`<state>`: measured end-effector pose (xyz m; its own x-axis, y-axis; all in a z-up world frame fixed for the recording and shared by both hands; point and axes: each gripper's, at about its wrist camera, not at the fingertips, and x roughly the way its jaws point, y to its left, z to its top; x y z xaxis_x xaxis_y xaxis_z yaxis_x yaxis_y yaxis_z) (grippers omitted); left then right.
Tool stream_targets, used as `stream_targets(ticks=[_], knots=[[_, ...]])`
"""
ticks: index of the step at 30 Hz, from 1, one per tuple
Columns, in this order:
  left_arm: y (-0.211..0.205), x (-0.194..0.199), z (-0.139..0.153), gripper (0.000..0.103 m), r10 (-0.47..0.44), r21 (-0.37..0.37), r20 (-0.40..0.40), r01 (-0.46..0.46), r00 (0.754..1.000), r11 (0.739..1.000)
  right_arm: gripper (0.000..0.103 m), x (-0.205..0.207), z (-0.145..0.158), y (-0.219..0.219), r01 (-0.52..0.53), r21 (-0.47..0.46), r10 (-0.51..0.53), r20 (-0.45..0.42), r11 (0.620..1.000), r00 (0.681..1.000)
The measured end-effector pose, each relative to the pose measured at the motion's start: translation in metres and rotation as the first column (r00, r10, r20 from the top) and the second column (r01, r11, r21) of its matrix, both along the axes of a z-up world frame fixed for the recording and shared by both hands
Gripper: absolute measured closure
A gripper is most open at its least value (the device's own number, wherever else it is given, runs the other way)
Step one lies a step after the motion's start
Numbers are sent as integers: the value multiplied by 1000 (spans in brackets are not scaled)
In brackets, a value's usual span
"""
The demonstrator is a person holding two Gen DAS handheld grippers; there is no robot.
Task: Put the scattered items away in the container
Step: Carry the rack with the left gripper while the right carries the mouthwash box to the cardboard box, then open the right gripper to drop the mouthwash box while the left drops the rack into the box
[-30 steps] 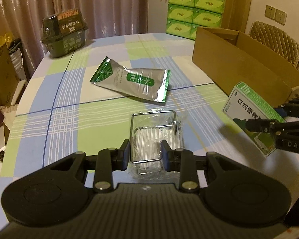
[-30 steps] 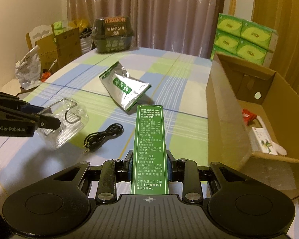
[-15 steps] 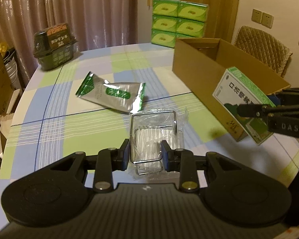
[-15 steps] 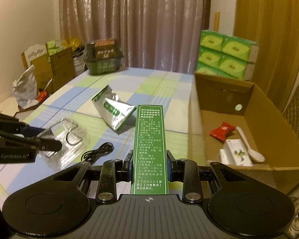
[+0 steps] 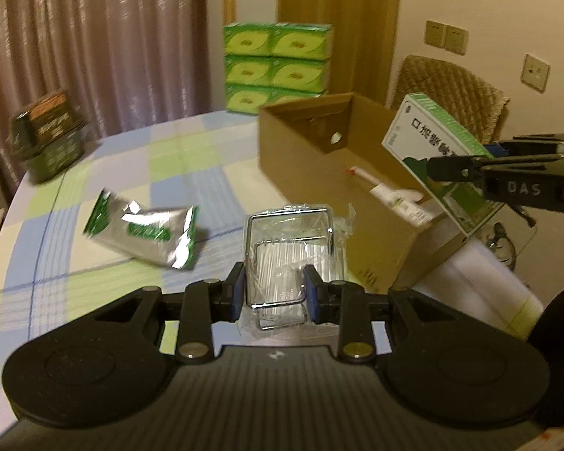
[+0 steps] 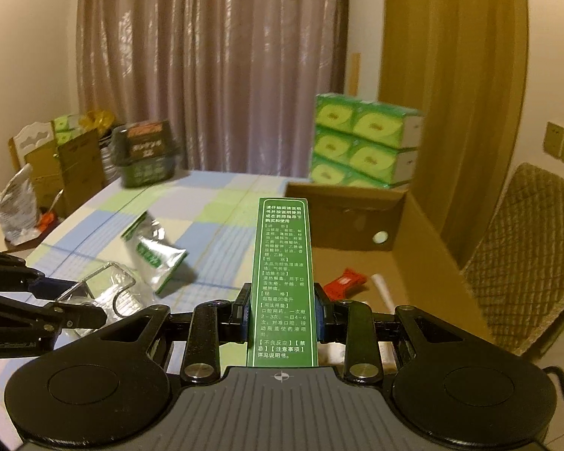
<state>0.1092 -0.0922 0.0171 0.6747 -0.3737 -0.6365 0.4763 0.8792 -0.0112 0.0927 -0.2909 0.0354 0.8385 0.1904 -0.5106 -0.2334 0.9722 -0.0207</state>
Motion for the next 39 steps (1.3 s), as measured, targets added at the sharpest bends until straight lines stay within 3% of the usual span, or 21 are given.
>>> stream_targets(ticks=[18, 39], knots=[[-105, 41, 27, 76, -142, -45, 33, 144, 989, 989, 76, 26, 2, -82, 108, -16, -108, 12, 994, 994], [-138, 66, 6, 76, -155, -31, -12, 155, 988, 987, 76, 47, -12, -104, 125, 4, -125, -11, 992, 992]])
